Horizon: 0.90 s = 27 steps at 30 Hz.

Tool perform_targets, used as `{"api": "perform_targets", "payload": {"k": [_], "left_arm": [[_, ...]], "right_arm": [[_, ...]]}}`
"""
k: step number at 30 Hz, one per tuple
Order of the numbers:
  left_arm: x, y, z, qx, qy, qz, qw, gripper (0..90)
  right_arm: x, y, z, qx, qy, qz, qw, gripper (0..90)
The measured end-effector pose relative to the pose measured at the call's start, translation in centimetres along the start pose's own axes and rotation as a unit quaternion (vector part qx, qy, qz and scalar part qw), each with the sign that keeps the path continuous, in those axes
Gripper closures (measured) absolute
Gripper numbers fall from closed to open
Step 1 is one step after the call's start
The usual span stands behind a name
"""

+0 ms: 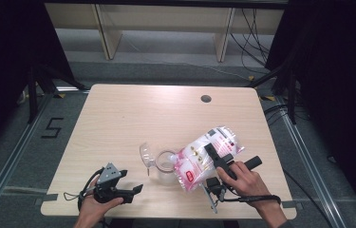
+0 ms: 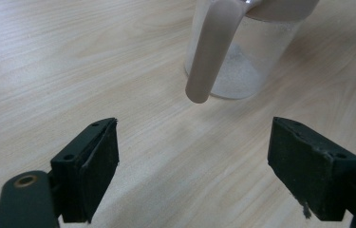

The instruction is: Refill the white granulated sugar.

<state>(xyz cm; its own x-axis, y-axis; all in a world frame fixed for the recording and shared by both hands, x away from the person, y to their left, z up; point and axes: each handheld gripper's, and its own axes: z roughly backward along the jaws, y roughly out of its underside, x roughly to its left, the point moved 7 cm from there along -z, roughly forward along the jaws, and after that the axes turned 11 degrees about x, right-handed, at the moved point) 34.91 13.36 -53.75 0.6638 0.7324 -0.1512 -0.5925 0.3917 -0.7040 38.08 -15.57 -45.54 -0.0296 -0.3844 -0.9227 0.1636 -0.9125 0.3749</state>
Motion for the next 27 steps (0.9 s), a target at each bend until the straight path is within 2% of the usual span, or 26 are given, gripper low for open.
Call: {"api": "perform_targets", "payload": {"k": [2,3,22,27], "left_arm": [[-0.01,-0.01,-0.01,0.0,0.0,0.001,1.0,17.1],[0.0,-0.01,-0.01,0.0,0.0,0.001,1.0,17.1],[0.02,0.03,0.02,0.004,-0.003,0.001,1.0,17.1],[0.02,0.02,0.01,0.004,-0.004,0.001,1.0,17.1]], "right_arm": [[-0.1,-0.07,0.01,-0.001,0.003,0.008,1.0,63.3],[-0.34,-0.1,-0.07,-0.006,0.007,0.028,0.9996,63.2],[-0.24,-0.33,-0.1,-0.009,0.001,0.026,0.9996,63.6],[-0.51,-0.41,-0.03,-0.011,0.005,0.033,0.9994,63.7]]}}
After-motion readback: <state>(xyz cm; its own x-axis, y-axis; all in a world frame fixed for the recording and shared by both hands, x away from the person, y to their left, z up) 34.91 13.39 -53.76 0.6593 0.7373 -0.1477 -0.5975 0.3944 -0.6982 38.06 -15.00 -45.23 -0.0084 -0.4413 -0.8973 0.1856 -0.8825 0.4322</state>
